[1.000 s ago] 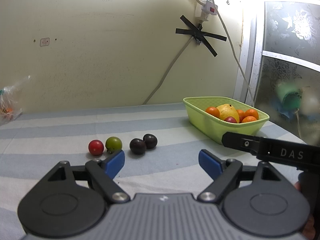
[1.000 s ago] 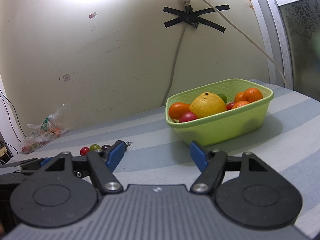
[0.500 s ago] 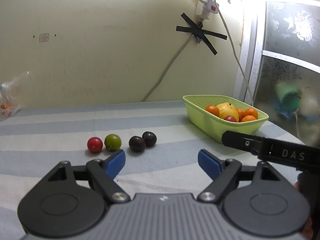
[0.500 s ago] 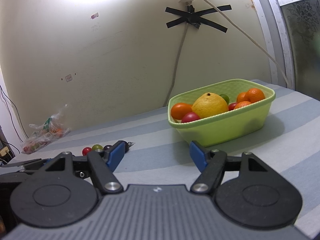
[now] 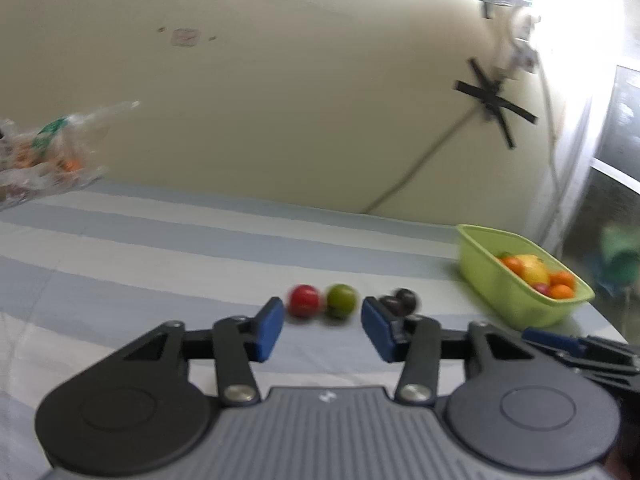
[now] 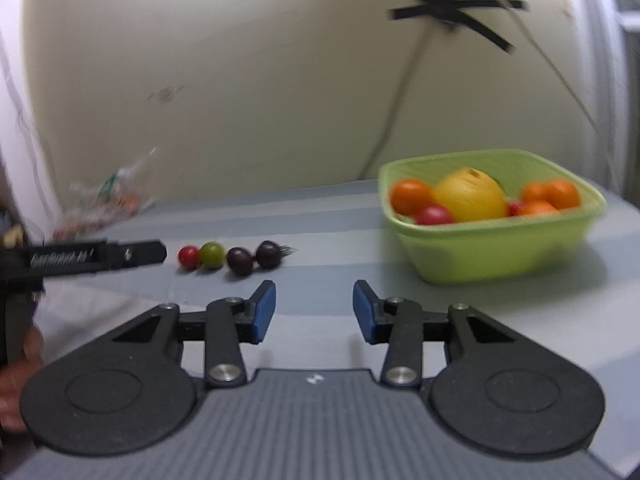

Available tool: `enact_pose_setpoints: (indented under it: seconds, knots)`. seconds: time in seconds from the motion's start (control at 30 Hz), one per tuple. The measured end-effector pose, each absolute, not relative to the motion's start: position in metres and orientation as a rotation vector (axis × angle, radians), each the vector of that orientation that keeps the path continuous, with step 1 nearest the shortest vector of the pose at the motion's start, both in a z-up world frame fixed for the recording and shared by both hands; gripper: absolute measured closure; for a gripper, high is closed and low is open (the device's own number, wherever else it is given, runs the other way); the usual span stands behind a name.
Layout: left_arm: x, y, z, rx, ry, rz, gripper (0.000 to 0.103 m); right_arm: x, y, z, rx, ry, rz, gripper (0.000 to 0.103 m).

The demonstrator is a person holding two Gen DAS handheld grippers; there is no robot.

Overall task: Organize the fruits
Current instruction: 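Grasp the red tomato with the left gripper while the right gripper grasps a dark tomato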

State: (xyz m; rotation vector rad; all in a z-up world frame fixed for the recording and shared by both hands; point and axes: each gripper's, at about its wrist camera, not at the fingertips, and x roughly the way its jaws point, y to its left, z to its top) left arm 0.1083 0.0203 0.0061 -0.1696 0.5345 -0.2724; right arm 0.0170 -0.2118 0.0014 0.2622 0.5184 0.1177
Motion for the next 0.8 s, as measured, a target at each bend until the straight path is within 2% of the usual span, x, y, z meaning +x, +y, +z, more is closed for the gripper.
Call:
enact_pose_setpoints:
  seconds: [0.13, 0.33, 0.63, 0.7, 0.73, 0.8]
  knots:
    - [0.119, 0.035, 0.006, -0.178, 0.544, -0.246, 0.066, 0.042, -0.202, 0.008, 0.188, 0.510, 0.168, 0.061]
    - [0.145, 0.042, 0.005, -0.173, 0.619, -0.327, 0.065, 0.071, -0.196, 0.011, 0.221, 0.550, 0.243, 0.067]
    - [0.184, 0.034, -0.013, -0.219, 0.716, -0.438, 0.066, 0.077, -0.132, 0.003, -0.234, 0.505, 0.310, 0.067]
    - [0.185, 0.037, -0.014, -0.239, 0.711, -0.448, 0.069, 0.087, -0.125, -0.004, -0.299, 0.534, 0.319, 0.071]
    - [0.185, 0.038, -0.015, -0.242, 0.714, -0.446, 0.073, 0.090, -0.124, -0.006, -0.308, 0.549, 0.324, 0.079]
    - [0.184, 0.039, -0.016, -0.247, 0.710, -0.441, 0.077, 0.093, -0.120, -0.007, -0.349, 0.538, 0.315, 0.080]
